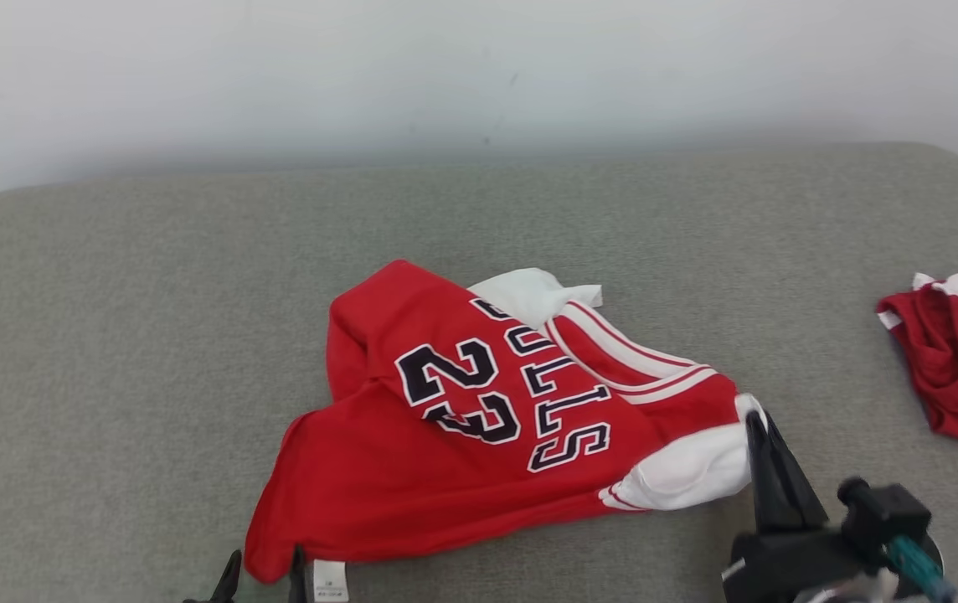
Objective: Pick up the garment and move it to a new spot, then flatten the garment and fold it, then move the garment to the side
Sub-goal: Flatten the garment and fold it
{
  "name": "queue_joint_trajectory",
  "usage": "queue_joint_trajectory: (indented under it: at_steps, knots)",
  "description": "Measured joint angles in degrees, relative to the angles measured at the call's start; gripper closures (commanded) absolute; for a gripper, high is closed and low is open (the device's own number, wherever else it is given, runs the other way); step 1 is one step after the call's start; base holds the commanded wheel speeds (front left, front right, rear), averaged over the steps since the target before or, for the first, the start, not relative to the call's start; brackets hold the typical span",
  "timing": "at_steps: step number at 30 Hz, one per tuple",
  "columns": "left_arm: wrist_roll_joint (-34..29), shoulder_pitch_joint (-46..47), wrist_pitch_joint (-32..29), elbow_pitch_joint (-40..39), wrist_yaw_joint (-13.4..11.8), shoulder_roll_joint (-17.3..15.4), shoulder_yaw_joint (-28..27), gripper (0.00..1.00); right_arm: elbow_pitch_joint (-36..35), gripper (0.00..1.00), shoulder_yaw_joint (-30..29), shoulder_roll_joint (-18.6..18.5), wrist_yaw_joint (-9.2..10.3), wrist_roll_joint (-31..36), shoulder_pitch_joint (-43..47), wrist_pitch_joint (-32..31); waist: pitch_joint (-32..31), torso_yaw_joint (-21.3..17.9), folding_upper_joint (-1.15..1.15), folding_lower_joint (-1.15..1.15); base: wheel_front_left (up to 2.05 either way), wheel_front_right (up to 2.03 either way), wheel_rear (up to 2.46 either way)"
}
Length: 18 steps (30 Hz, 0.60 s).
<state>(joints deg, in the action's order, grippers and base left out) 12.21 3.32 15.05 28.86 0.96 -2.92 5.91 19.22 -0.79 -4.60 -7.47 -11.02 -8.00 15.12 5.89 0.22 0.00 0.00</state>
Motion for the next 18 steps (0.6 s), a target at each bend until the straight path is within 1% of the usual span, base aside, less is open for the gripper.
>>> queue_joint_trajectory:
  at_steps: [2,3,4,6,11,14,18]
  knots:
    - [-0.1,-0.8,0.0,0.1,-0.1,0.0,-0.8,0.0,-3.8,1.0,0.3,-0.3,0.0,-0.9,4.9,0.0,-0.7,-1.4,0.0,0.0,0.0,0.0,0.0]
    - [-0.1,-1.0,0.0,0.1,-0.1,0.0,-1.1,0.0,-4.1,0.27,0.5,-0.3,0.0,-1.2,6.3,0.0,-0.9,-1.9,0.0,0.0,0.0,0.0,0.0]
    - [-0.2,-1.1,0.0,0.2,-0.1,0.0,-1.3,0.0,-4.5,0.0,0.7,-0.4,0.0,-1.8,7.7,0.0,-1.1,-2.5,0.0,0.0,0.0,0.0,0.0]
    - [-0.6,-1.1,0.0,0.2,-0.1,0.0,-1.7,0.0,-5.3,0.0,1.1,-0.9,0.0,-2.5,9.4,0.0,-1.4,-3.5,0.0,0.0,0.0,0.0,0.0]
    - [-0.6,-1.1,0.0,0.1,-0.2,0.0,-1.5,0.0,-8.7,0.0,-1.3,-1.9,0.0,-3.4,10.4,0.0,-2.0,-5.3,0.0,0.0,0.0,0.0,0.0]
    - [-0.6,-0.9,0.0,0.1,-0.2,0.0,-0.9,0.0,-8.9,0.0,-1.2,-2.7,0.0,-3.4,8.1,0.0,-1.8,-5.3,0.0,0.0,0.0,0.0,0.0]
    - [-0.4,-0.4,0.0,0.1,-0.3,0.0,0.0,0.0,-6.2,0.0,2.4,-4.2,0.0,-2.9,1.8,0.0,-1.2,-4.1,0.0,0.0,0.0,0.0,0.0]
